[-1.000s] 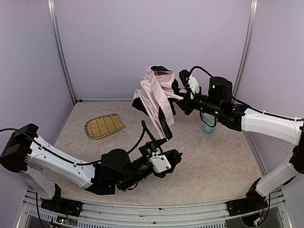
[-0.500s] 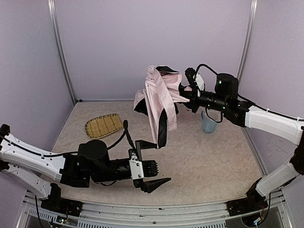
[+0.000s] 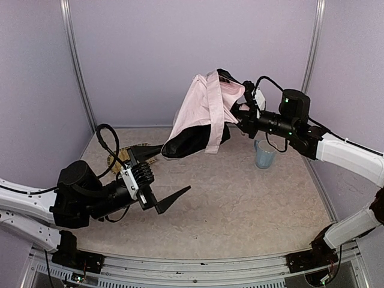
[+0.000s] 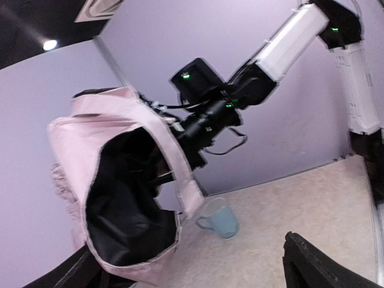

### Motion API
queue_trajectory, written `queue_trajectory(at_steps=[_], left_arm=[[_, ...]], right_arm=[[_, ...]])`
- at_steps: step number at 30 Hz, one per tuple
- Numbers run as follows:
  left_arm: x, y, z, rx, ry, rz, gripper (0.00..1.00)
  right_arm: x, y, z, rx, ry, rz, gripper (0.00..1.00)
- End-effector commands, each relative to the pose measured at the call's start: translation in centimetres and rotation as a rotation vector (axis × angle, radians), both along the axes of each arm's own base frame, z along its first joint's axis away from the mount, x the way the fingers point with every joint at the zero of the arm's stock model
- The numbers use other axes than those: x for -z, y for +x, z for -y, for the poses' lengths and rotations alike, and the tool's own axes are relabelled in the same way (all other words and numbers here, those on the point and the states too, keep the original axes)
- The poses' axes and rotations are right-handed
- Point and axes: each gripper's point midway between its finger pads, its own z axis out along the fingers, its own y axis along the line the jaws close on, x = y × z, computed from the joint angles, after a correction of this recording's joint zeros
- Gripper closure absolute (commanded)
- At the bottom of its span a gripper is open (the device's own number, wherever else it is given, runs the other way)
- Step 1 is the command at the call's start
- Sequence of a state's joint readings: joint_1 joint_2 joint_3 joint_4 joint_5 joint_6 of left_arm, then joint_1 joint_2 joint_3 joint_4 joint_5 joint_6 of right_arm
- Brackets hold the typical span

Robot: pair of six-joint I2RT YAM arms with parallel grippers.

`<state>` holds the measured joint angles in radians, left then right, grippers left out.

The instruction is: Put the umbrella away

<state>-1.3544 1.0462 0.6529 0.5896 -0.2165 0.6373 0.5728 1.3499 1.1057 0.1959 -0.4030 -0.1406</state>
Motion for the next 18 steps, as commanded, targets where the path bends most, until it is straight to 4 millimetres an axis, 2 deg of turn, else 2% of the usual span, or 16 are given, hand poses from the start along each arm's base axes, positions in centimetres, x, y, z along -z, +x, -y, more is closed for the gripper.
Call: queue_trajectory(at_steps=[1,3,6,8,10,12,14,18], left_arm=[[-3.1,6.0,-3.8,-0.437,-0.191,-0.002,0.05],[-3.1,7.3,-3.9,-0.556,-0.176,0.024,0.04],[-2.2,8.3,-2.7,-0.626,-0.142,0.022,0.01],[-0.9,6.3,-0.5,-0.510,-0.075,0.076,0.01],[0.3,2.5,1.7,-0.288,-0.030,0.119,0.01],[1.0,0.1,2.5,-0.106,-0.018,0.083,0.01],[1.0,-0.6,2.1,-0.030,-0.033,0.032,0.01],[-1.6,-0.4,-0.7,0.000,-0.143,-0.019,0.03]], right_arm=[[-2.1,0.0,0.0,-0.019,0.044,0.049,1.00],[-2.0,0.1,-0.1,-0.020,0.044,0.043,1.00],[-1.8,0.2,-0.1,-0.017,0.036,0.045,1.00],[-1.7,0.2,0.0,-0.012,0.029,0.047,1.00],[-1.5,0.3,0.2,0.000,0.017,0.051,1.00],[-1.3,0.6,0.4,0.017,0.005,0.049,1.00],[-1.0,0.8,0.5,0.030,-0.005,0.046,1.00],[-0.6,0.9,0.5,0.033,-0.016,0.041,1.00]])
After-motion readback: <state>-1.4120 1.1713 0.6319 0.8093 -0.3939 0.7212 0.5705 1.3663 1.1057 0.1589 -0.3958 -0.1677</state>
